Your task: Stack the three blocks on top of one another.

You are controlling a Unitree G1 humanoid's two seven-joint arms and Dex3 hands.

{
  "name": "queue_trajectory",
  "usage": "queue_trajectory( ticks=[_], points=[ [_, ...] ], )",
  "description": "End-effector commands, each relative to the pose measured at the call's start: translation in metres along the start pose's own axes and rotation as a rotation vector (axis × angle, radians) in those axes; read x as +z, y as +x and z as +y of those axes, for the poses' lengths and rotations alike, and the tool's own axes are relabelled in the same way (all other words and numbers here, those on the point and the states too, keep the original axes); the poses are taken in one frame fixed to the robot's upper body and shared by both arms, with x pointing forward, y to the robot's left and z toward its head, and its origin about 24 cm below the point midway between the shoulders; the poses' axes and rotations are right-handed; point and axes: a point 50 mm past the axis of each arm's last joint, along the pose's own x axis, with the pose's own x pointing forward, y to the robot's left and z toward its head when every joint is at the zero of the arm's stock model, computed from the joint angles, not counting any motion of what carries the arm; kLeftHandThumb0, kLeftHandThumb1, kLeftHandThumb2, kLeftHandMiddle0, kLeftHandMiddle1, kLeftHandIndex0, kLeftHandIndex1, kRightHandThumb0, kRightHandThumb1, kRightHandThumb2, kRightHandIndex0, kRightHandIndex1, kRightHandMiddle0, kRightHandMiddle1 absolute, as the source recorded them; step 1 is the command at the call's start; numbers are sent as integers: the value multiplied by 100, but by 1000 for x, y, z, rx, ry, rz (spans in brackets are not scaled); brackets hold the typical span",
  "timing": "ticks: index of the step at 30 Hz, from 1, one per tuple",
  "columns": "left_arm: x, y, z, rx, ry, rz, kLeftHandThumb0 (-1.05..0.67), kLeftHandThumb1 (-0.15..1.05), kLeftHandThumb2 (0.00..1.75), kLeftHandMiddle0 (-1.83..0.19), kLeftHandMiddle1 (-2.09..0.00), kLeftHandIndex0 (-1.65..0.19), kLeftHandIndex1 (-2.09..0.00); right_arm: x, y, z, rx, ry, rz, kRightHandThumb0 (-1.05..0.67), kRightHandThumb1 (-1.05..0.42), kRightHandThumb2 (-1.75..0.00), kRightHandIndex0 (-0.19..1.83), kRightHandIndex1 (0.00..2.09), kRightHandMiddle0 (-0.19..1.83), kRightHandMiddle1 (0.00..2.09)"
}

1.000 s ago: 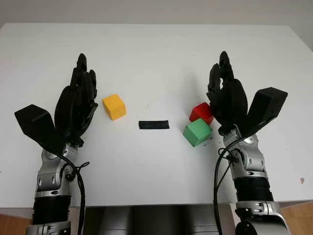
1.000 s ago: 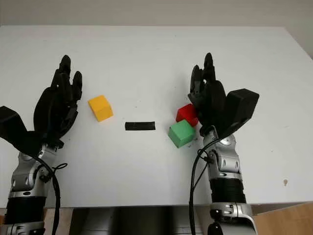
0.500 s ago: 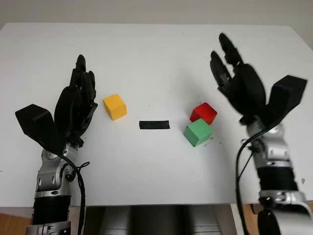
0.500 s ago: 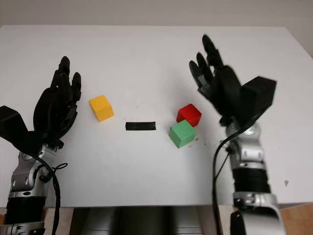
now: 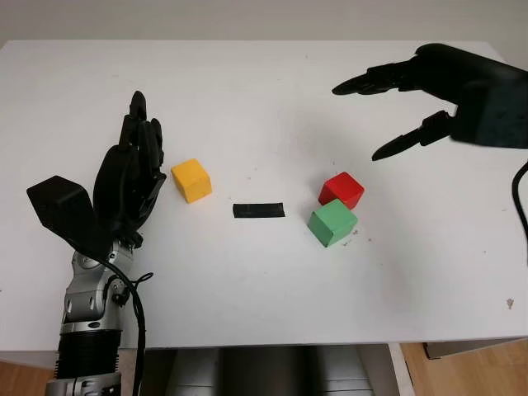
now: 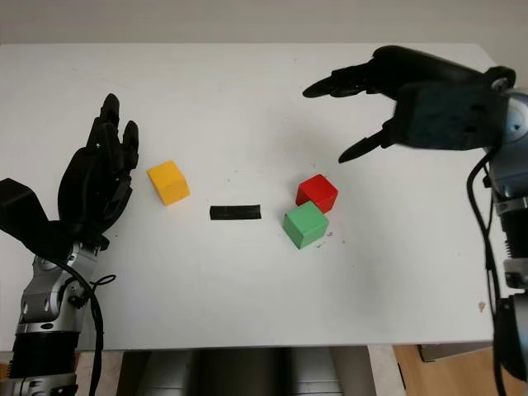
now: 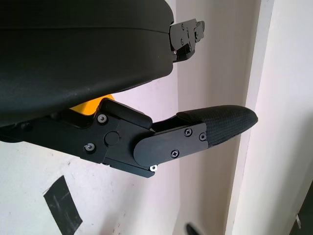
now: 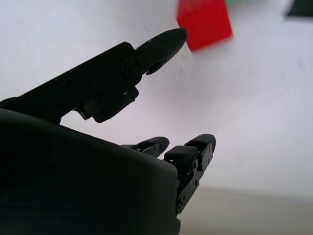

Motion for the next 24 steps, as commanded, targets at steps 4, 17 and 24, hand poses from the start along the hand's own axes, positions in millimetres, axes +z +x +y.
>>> queue_trajectory(
  ticks=[4,17,24],
  points=[
    [4,0,0,-2,8,-18,-79,105,69,19,0,19,0,13,4,0,87,-178,-52,-52,-76,-6,43,5,46,4],
    [4,0,-1,-12,6,-14,-79,105,68,19,0,19,0,20,21,49,78,-278,-166,-55,-74,-5,40,4,46,5],
    [3,1,-2,-19,7,-10,-79,105,66,19,0,19,0,18,22,63,42,-255,-171,-53,-75,-6,40,5,47,6]
  ],
)
